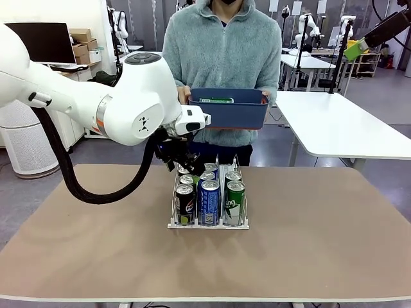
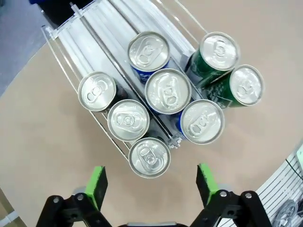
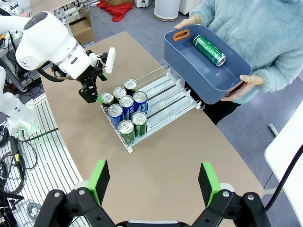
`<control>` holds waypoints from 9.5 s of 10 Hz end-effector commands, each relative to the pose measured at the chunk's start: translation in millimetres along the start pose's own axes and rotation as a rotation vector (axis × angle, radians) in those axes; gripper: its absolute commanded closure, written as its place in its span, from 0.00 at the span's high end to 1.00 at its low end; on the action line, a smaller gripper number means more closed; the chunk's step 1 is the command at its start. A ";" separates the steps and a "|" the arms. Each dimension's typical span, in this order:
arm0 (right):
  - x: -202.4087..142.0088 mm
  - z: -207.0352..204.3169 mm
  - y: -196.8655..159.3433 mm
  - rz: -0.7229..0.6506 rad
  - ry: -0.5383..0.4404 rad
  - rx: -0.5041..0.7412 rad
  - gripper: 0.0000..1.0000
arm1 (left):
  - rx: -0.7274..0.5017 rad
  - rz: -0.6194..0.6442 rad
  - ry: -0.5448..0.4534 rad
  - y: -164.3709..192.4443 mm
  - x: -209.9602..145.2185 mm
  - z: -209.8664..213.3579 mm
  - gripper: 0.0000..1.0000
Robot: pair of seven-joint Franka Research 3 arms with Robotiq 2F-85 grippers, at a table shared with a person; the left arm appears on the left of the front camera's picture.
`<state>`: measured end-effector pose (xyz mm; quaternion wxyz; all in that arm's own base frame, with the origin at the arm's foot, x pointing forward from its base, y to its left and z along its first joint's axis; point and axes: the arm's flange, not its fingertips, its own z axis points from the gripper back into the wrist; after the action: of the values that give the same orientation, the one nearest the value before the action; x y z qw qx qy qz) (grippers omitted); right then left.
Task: Fill the beverage cans into the dispenser.
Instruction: Pick up the Sprite handed by the human.
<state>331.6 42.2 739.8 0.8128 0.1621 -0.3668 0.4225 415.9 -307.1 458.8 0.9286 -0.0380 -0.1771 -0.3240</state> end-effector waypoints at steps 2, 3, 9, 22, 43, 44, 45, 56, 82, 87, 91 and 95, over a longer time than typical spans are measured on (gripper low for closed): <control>0.1 -0.9 0.6 0.001 0.002 0.002 1.00 | -0.161 -0.111 -0.009 7.3 4.9 67.8 1.00; 0.1 -0.9 0.6 0.001 0.002 0.002 1.00 | -0.177 -0.177 -0.009 24.2 7.4 97.4 1.00; 0.1 -0.9 0.6 0.001 0.002 0.002 1.00 | 0.030 -0.267 -0.119 45.9 21.1 282.3 1.00; 0.1 -0.9 0.6 0.001 0.002 0.002 1.00 | 0.107 -0.262 -0.227 35.0 18.0 330.6 1.00; 0.1 -0.9 0.6 0.001 0.002 0.002 1.00 | 0.107 -0.262 -0.227 35.0 18.0 330.6 1.00; 0.1 -0.9 0.6 0.001 0.002 0.002 1.00 | 0.107 -0.262 -0.227 35.0 18.0 330.6 1.00; 0.1 -0.9 0.6 0.001 0.002 0.002 1.00 | 0.107 -0.262 -0.227 35.0 18.0 330.6 1.00; -18.6 -26.1 -56.5 -0.009 0.090 0.043 1.00 | 0.107 -0.262 -0.227 35.0 18.0 330.6 1.00; -29.4 -106.9 -103.6 -0.056 -0.005 0.210 1.00 | 0.107 -0.262 -0.227 35.0 18.0 330.6 1.00; -29.9 -105.7 -102.6 -0.007 -0.053 0.194 0.00 | 0.107 -0.262 -0.227 35.0 18.0 330.6 1.00; -31.9 -109.9 -100.3 -0.003 -0.092 0.179 0.00 | 0.107 -0.262 -0.227 35.0 18.0 330.6 1.00; -28.8 -105.0 -104.5 -0.018 -0.047 0.193 0.53 | 0.107 -0.262 -0.227 35.0 18.0 330.6 1.00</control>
<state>453.1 23.9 652.8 0.7877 0.2492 -0.3450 0.4454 350.2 -230.3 774.3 0.8534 -0.0025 -0.3062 -0.4218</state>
